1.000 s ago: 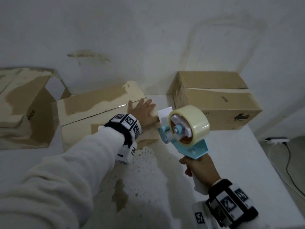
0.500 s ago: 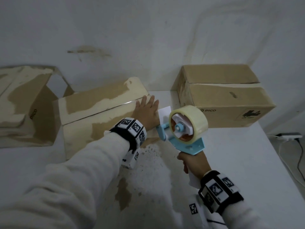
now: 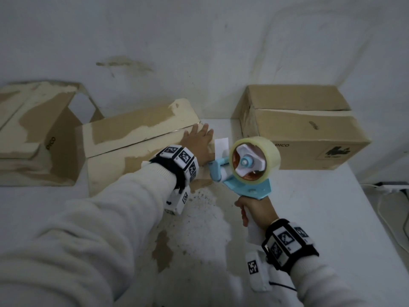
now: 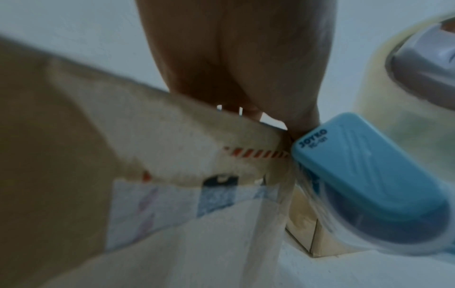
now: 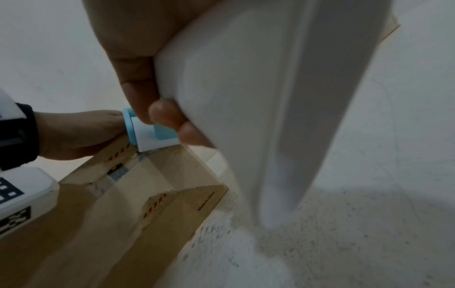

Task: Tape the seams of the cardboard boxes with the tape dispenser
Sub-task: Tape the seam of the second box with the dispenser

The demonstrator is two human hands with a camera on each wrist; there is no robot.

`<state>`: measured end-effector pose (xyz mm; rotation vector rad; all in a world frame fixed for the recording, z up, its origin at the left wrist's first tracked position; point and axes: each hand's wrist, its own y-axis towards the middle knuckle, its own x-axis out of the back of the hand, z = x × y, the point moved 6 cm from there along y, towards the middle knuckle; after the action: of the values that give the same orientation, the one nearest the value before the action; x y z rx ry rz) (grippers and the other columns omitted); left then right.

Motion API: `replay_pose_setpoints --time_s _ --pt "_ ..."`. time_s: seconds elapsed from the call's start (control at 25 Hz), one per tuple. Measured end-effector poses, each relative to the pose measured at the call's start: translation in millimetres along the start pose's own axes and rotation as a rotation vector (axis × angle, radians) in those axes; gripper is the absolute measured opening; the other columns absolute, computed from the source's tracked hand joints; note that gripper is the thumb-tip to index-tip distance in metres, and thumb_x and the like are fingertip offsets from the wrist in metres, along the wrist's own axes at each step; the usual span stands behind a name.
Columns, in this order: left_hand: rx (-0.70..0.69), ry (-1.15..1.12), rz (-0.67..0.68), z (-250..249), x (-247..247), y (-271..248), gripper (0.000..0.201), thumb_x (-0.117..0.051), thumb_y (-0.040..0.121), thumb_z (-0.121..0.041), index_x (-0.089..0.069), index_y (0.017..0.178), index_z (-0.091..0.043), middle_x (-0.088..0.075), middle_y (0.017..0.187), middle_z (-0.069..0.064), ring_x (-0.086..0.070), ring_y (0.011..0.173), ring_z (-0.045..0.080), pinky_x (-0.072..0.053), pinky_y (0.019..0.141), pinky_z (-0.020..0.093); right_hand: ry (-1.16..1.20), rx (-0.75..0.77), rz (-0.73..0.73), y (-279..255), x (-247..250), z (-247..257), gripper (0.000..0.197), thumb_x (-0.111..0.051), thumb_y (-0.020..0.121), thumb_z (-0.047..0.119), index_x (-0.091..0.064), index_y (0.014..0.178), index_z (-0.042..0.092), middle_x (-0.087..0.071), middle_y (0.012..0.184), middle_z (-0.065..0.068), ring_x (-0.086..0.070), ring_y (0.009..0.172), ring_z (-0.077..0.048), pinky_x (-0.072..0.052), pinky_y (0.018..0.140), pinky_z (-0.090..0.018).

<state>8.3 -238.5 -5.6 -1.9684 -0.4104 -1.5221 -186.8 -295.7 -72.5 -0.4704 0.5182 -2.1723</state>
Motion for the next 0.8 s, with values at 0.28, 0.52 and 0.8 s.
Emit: replay_pose_setpoints --time_s 0.28,0.52,0.8 --pt "0.02 0.059 0.038 2.2 -4.0 4.6 0.076 -0.045 0.093 -0.039 -0.003 0.15 -0.011 0.002 0.16 0.007 0.002 0.147 0.03 -0.011 0.119 0.047 -0.174 0.037 -0.082 -4.2 10.5 7.0 0.027 -0.063 0.066 0.003 -0.044 0.048 0.01 -0.045 0.038 -0.004 -0.043 0.033 -0.025 -0.036 0.045 -0.029" --pt "0.016 0.118 0.05 4.3 -7.3 6.4 0.083 -0.046 0.09 -0.046 -0.001 0.15 -0.011 0.003 0.16 0.006 0.001 0.147 0.03 -0.014 0.118 0.048 -0.463 0.079 -0.093 -6.0 22.0 31.4 0.015 -0.061 0.073 0.009 -0.051 0.062 0.009 -0.052 0.047 -0.005 -0.048 0.032 -0.018 -0.037 0.037 -0.017" --pt "0.004 0.069 0.038 -1.0 -5.8 -4.9 0.079 -0.041 0.094 -0.042 0.004 0.15 -0.008 0.009 0.159 0.008 0.008 0.147 0.03 -0.005 0.119 0.046 -0.514 0.124 -0.118 -6.0 28.1 45.3 0.006 -0.06 0.071 0.01 -0.058 0.073 0.005 -0.061 0.067 -0.01 -0.053 0.043 -0.022 -0.041 0.043 -0.023"
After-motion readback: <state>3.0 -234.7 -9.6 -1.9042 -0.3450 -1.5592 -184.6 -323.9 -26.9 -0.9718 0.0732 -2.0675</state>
